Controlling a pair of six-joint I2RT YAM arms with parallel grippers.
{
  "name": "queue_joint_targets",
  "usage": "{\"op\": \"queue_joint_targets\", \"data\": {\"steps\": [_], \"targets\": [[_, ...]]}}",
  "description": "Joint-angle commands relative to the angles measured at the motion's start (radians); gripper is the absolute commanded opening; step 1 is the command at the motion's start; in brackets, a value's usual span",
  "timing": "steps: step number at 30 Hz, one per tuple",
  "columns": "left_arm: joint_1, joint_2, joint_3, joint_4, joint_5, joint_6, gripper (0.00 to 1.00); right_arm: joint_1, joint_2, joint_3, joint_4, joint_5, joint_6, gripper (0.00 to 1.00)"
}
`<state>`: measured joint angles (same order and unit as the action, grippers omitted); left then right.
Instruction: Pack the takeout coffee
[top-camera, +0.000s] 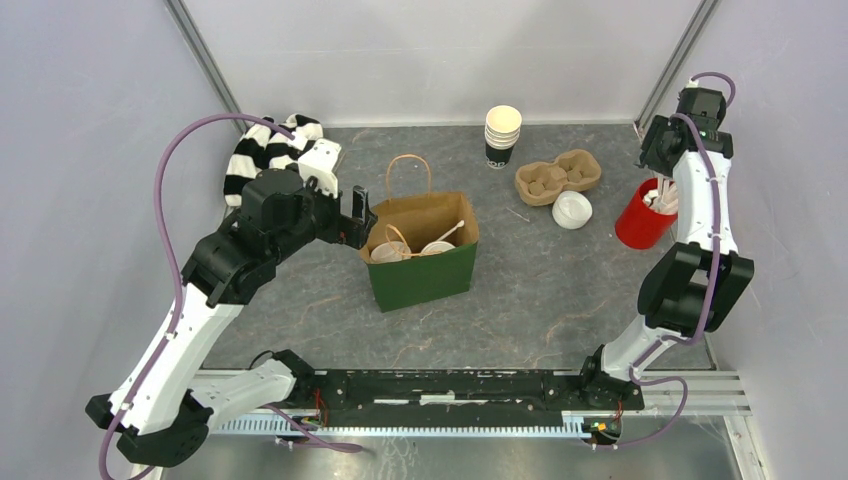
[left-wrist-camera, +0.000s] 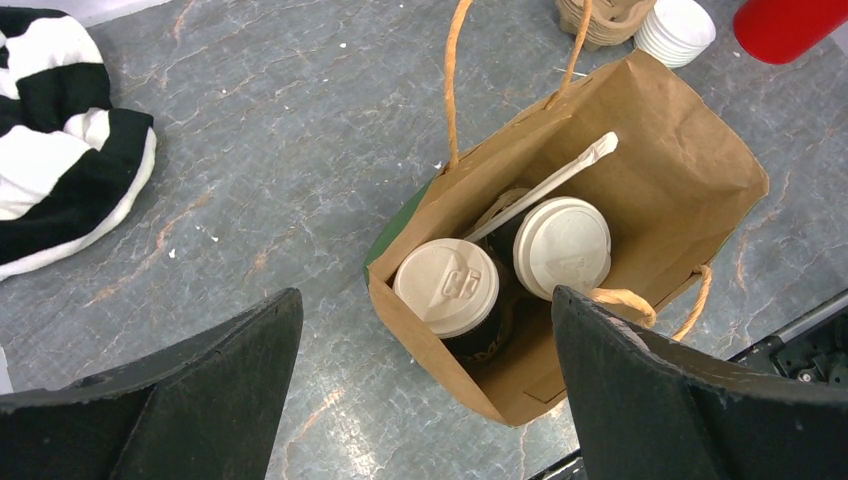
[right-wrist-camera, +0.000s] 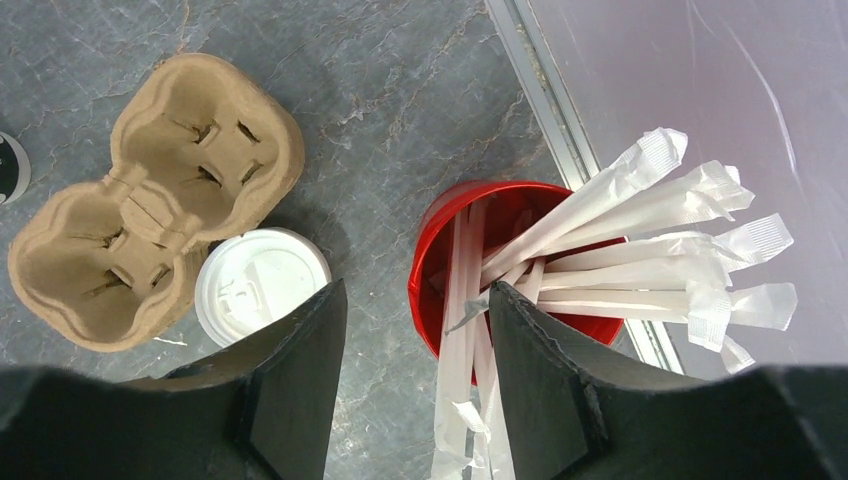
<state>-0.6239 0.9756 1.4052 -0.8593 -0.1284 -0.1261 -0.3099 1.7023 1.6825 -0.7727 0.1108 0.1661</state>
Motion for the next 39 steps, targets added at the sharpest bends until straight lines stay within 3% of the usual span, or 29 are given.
{"op": "queue_joint_targets", "data": {"steps": [1,10,14,24,33,39], "targets": [[-0.003,0.003,0.029,0.013,0.004,0.046,1.0,-0.001,-0.026,-0.001,0.023,0.007,-0.001,0.6],[-0.001,0.0,0.043,-0.008,-0.008,0.061,1.0,-0.001,-0.014,-0.047,0.06,0.049,-0.027,0.56],[0.0,0.0,0.061,-0.036,-0.018,0.063,1.0,0.003,-0.007,-0.046,0.074,0.096,-0.062,0.48],[0.0,0.019,0.233,-0.174,-0.033,0.066,1.0,0.075,-0.036,-0.054,0.113,0.207,-0.196,0.03],[-0.001,-0.048,0.366,-0.211,0.034,-0.003,1.0,0.138,-0.169,0.075,0.006,0.274,-0.201,0.0],[-0.001,-0.079,0.451,-0.215,0.088,-0.084,1.0,0.14,-0.348,0.164,-0.056,0.093,-0.18,0.0]]}}
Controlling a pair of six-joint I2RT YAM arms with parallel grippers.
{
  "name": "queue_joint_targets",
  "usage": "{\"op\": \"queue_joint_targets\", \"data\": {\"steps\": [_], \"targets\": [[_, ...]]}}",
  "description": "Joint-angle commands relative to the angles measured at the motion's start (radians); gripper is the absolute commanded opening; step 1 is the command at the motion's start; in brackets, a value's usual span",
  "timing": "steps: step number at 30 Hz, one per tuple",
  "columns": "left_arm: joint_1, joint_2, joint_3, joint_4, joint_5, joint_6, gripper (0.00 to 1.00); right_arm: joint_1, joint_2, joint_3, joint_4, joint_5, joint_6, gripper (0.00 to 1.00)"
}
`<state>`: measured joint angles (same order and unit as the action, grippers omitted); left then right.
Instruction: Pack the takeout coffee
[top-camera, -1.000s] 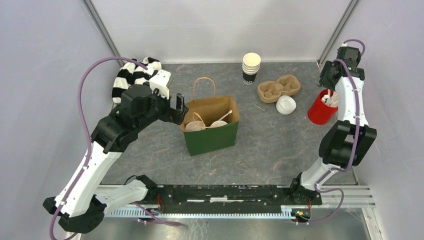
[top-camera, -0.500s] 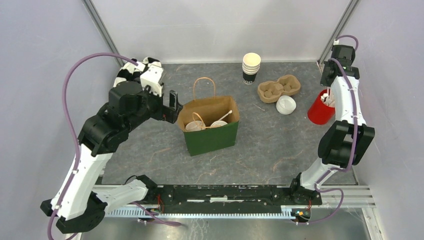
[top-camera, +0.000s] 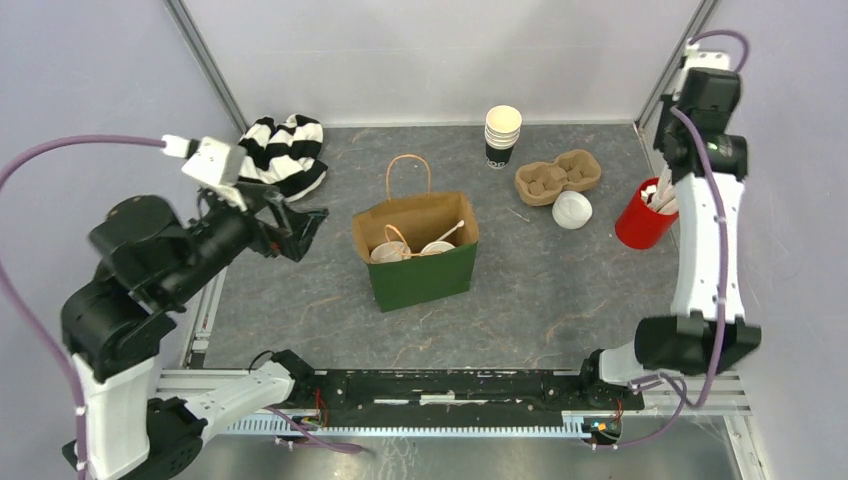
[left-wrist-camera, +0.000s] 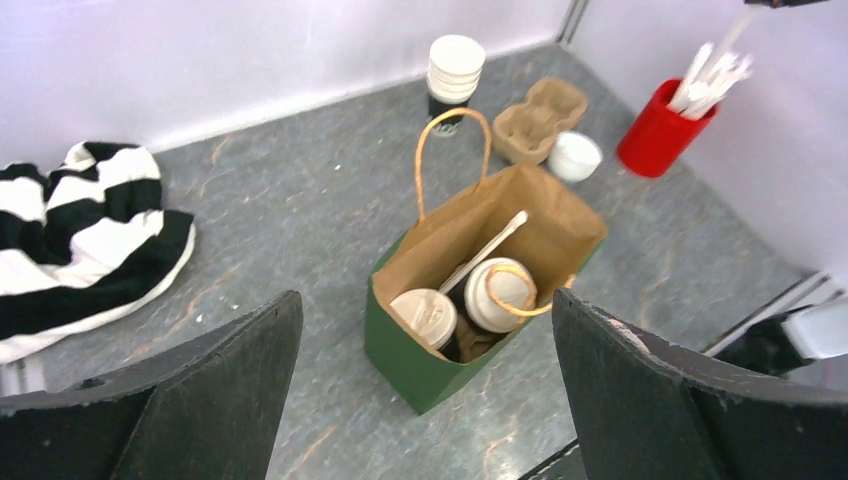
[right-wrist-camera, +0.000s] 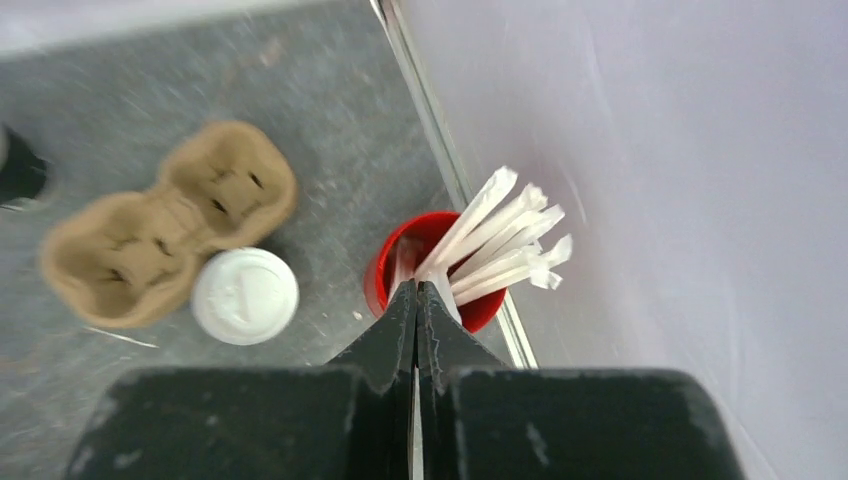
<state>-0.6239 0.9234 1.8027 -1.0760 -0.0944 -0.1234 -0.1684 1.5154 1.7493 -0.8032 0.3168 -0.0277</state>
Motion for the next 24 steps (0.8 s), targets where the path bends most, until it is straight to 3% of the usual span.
{"op": "queue_joint_targets", "data": {"steps": [1,8,12,17,24], "targets": [[-0.002,-0.033,0.059,-0.001,0.072,-0.103,1.0,-0.002,-0.192,0.107,-0.026,-0.188,0.025,0.0],[-0.002,-0.069,0.063,0.0,0.134,-0.236,1.0,-0.001,-0.358,0.042,0.11,-0.89,0.203,0.0],[-0.002,-0.104,0.022,-0.001,0.135,-0.315,1.0,-0.002,-0.442,-0.056,0.266,-1.164,0.384,0.0],[-0.002,-0.16,-0.026,0.007,0.132,-0.376,1.0,0.012,-0.493,-0.109,0.408,-1.361,0.57,0.0],[-0.002,-0.186,-0.056,0.016,0.137,-0.402,1.0,0.121,-0.478,-0.125,0.344,-1.351,0.56,0.0]]}}
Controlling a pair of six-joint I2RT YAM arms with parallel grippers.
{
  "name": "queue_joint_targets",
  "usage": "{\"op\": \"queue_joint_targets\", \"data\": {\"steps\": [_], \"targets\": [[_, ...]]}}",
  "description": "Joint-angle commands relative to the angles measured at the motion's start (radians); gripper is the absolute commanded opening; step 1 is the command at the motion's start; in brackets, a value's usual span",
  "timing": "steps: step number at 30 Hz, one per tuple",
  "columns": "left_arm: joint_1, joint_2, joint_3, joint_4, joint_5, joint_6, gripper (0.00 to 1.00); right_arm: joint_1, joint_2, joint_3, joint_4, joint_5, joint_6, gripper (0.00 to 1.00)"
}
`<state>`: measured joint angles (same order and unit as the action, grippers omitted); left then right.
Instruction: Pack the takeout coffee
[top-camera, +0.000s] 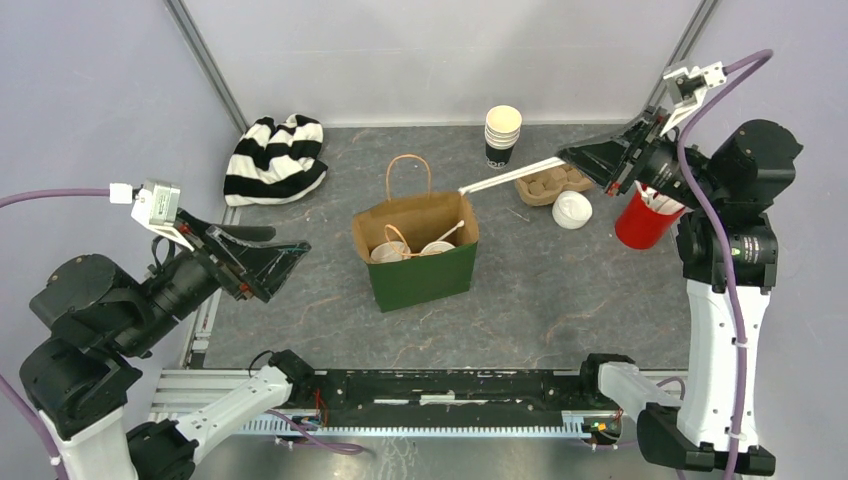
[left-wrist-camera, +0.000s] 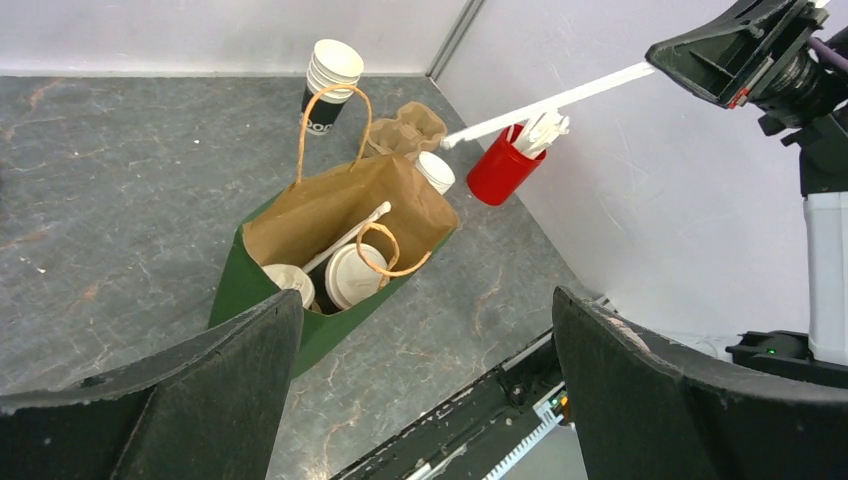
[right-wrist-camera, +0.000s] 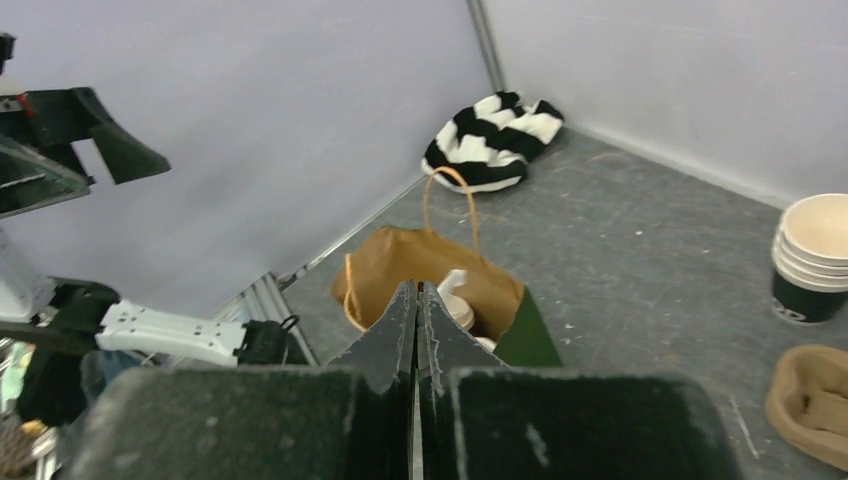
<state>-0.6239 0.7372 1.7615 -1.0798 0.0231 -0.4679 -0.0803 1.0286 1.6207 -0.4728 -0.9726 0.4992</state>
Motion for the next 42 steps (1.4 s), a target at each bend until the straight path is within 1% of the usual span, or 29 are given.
{"op": "queue_joint_targets", "data": {"steps": [1,3,9,14,18,21,22,24,25,26,28,29,31,33,34,36,37,38,40,42], "targets": [[-0.002,-0.001,-0.018,0.023,0.021,-0.059,1.0,0.043,0.017,0.011,-0.011,-0.047,0.023,0.0],[-0.002,-0.004,-0.027,0.032,0.023,-0.065,1.0,0.075,0.049,0.036,-0.068,-0.023,0.002,0.0],[-0.002,-0.009,-0.048,0.055,0.033,-0.082,1.0,0.306,0.159,0.143,-0.289,0.179,-0.151,0.0],[-0.002,-0.019,-0.051,0.054,0.02,-0.089,1.0,0.507,0.214,0.103,-0.271,0.319,-0.173,0.0],[-0.002,-0.019,-0.045,0.047,0.008,-0.092,1.0,0.697,0.304,0.155,-0.35,0.463,-0.23,0.0],[-0.002,-0.019,-0.046,0.043,0.001,-0.089,1.0,0.806,0.381,0.207,-0.427,0.581,-0.268,0.0],[-0.002,-0.019,-0.047,0.043,-0.001,-0.088,1.0,0.836,0.411,0.221,-0.445,0.621,-0.269,0.04],[-0.002,-0.017,-0.046,0.041,-0.005,-0.083,1.0,0.869,0.466,0.255,-0.49,0.684,-0.253,0.13],[-0.002,-0.015,-0.046,0.04,-0.006,-0.081,1.0,0.876,0.488,0.281,-0.517,0.712,-0.233,0.22],[-0.002,-0.013,-0.044,0.04,-0.006,-0.078,1.0,0.881,0.512,0.322,-0.538,0.741,-0.215,0.35],[-0.002,-0.003,-0.033,0.04,-0.005,-0.072,1.0,0.886,0.531,0.411,-0.564,0.786,-0.19,0.52],[-0.003,0.004,-0.026,0.04,-0.004,-0.067,1.0,0.885,0.525,0.449,-0.566,0.817,-0.172,0.6],[-0.002,0.016,-0.011,0.037,-0.004,-0.059,1.0,0.88,0.481,0.467,-0.534,0.855,-0.151,0.73],[-0.003,0.024,0.002,0.038,-0.004,-0.052,1.0,0.86,0.408,0.431,-0.492,0.876,-0.13,0.81],[-0.003,0.027,0.006,0.037,-0.004,-0.05,1.0,0.846,0.374,0.404,-0.474,0.888,-0.118,0.83],[-0.003,0.032,0.019,0.037,-0.004,-0.045,1.0,0.823,0.305,0.377,-0.464,0.938,-0.106,0.84],[-0.003,0.034,0.026,0.038,-0.008,-0.041,1.0,0.818,0.264,0.368,-0.461,0.987,-0.107,0.94],[-0.003,0.034,0.034,0.041,-0.013,-0.039,1.0,0.818,0.218,0.358,-0.45,1.032,-0.114,0.98],[-0.004,0.031,0.055,0.059,-0.02,-0.038,1.0,0.818,0.119,0.32,-0.411,1.117,-0.128,0.98],[-0.003,0.029,0.075,0.081,-0.047,-0.037,1.0,0.819,0.016,0.252,-0.349,1.167,-0.146,0.98]]}}
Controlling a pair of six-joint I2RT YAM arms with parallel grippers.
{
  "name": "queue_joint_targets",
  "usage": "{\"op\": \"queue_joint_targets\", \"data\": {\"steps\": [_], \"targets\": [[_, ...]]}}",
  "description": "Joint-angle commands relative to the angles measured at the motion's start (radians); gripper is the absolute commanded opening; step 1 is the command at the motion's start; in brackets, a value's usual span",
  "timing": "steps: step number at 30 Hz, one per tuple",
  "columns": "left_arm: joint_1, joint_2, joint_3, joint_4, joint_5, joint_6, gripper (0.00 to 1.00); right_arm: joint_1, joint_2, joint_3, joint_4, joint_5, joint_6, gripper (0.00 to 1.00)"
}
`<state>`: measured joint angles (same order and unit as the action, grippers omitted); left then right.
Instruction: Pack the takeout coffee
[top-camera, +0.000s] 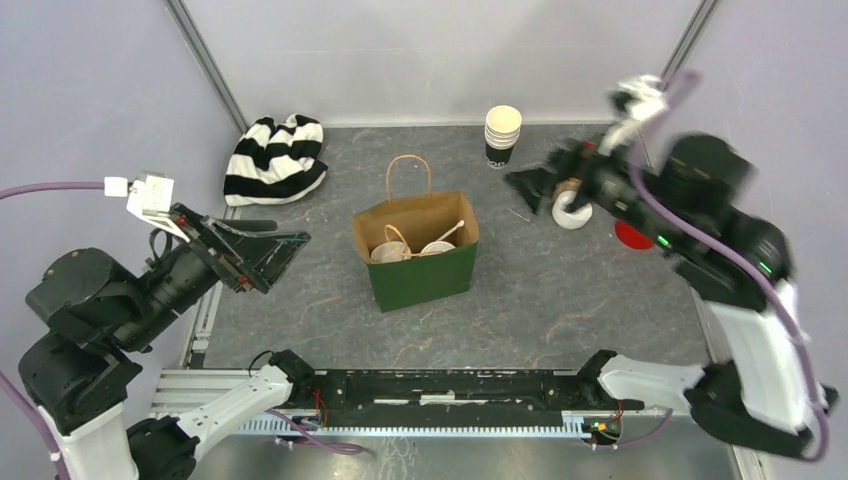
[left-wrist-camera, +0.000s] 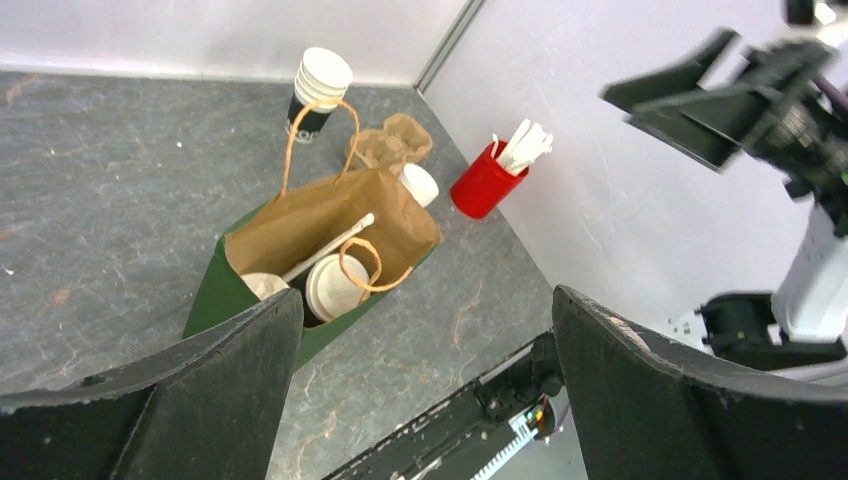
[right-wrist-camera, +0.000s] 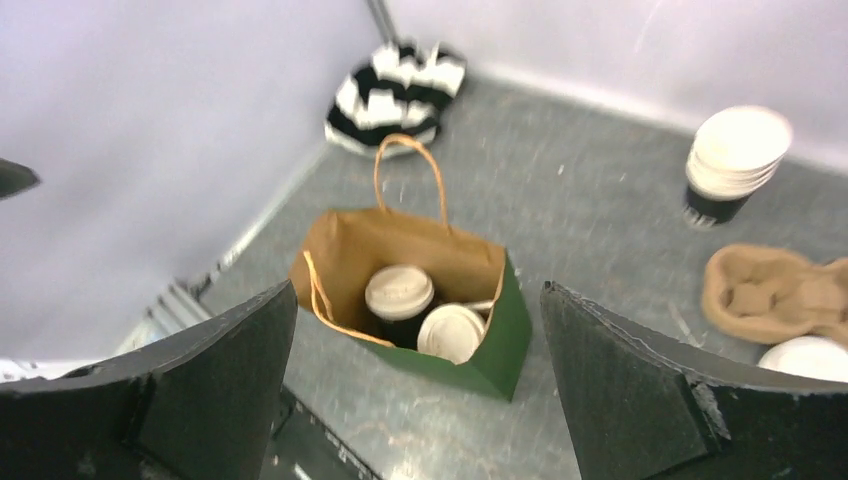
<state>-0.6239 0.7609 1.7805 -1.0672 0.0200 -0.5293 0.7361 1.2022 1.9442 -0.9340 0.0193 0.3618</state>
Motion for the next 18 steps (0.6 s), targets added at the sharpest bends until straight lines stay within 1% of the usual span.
{"op": "queue_joint_targets", "data": {"steps": [1,3,5,11,14,15,16,18], "targets": [[-0.003,0.005,0.065,0.082,-0.052,0.025,1.0,0.002,-0.211,-0.11,0.137,0.194,-0.017,0.98],[-0.003,0.007,0.083,0.104,-0.063,0.028,1.0,0.002,-0.279,-0.154,0.171,0.214,-0.035,0.98],[-0.005,0.014,0.103,0.118,-0.07,0.038,1.0,0.001,-0.313,-0.161,0.167,0.246,-0.037,0.98],[-0.009,0.046,0.165,0.105,-0.092,0.073,1.0,0.002,-0.319,-0.102,0.107,0.321,-0.019,0.98],[-0.01,0.049,0.176,0.1,-0.097,0.074,1.0,0.002,-0.337,-0.139,0.099,0.353,-0.026,0.98],[-0.011,0.049,0.176,0.1,-0.101,0.073,1.0,0.002,-0.358,-0.182,0.134,0.315,-0.04,0.98],[-0.011,0.047,0.177,0.1,-0.105,0.069,1.0,0.002,-0.367,-0.209,0.144,0.313,-0.037,0.98],[-0.011,0.048,0.181,0.1,-0.108,0.065,1.0,0.003,-0.34,-0.185,0.106,0.326,-0.026,0.98]]}}
